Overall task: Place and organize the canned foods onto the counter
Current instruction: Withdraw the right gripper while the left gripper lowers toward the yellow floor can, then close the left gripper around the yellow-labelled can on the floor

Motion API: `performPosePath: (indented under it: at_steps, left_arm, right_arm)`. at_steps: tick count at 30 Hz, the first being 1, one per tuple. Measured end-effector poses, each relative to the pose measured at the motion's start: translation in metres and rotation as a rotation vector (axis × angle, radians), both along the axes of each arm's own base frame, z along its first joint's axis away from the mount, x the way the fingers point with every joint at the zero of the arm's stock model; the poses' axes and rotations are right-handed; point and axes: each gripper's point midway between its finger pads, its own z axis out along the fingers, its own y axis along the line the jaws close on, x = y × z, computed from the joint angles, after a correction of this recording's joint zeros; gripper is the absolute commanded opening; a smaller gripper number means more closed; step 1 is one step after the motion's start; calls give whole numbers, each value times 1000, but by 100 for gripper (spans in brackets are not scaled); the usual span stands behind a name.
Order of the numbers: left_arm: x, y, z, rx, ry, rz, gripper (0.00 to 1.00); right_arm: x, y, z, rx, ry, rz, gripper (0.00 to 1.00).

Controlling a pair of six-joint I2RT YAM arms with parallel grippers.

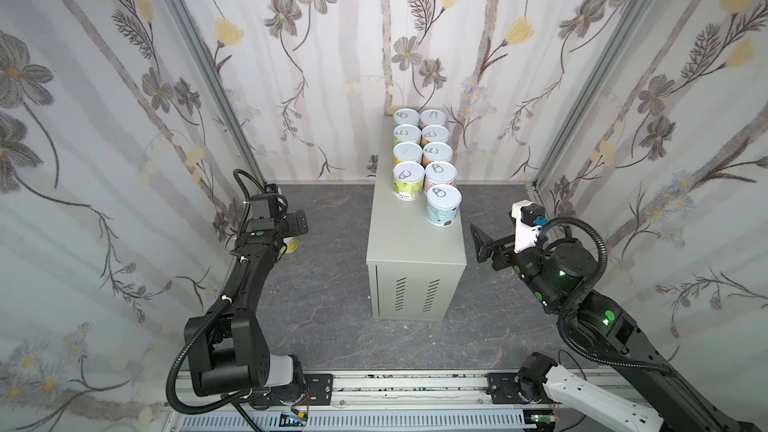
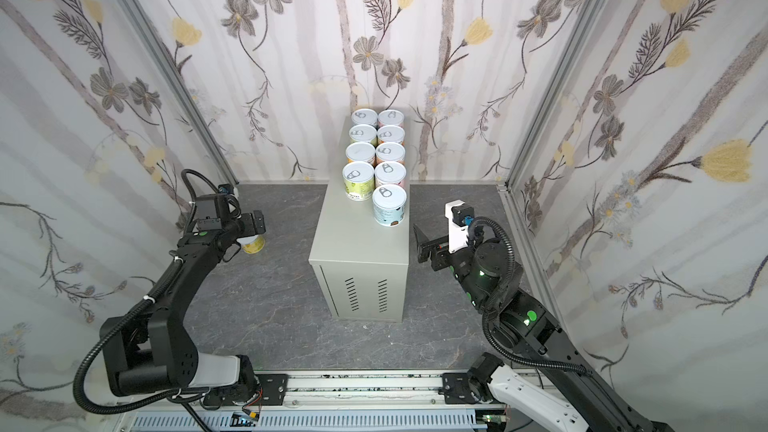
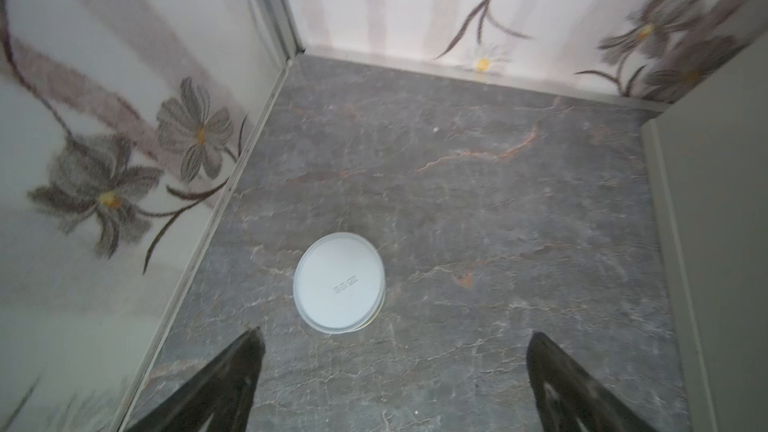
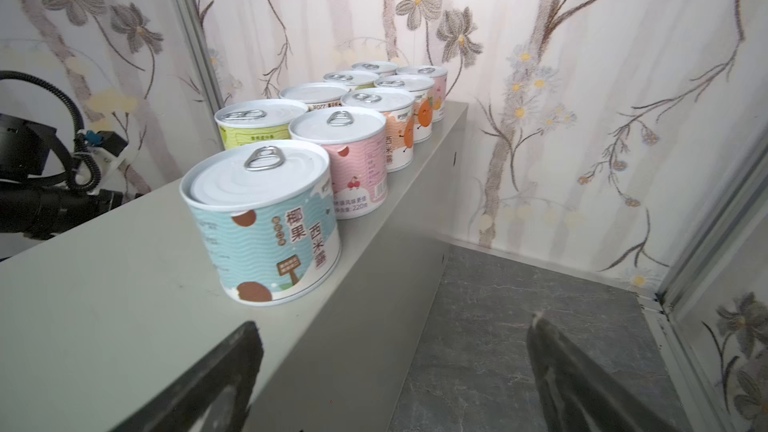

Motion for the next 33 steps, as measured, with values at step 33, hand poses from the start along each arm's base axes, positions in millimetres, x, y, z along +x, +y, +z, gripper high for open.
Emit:
performPosePath:
  at_steps: [33]
  left_arm:
    - [60, 49, -144, -28, 260, 127, 86]
  right_arm:
    - [86, -58, -60, -66, 182, -142, 93]
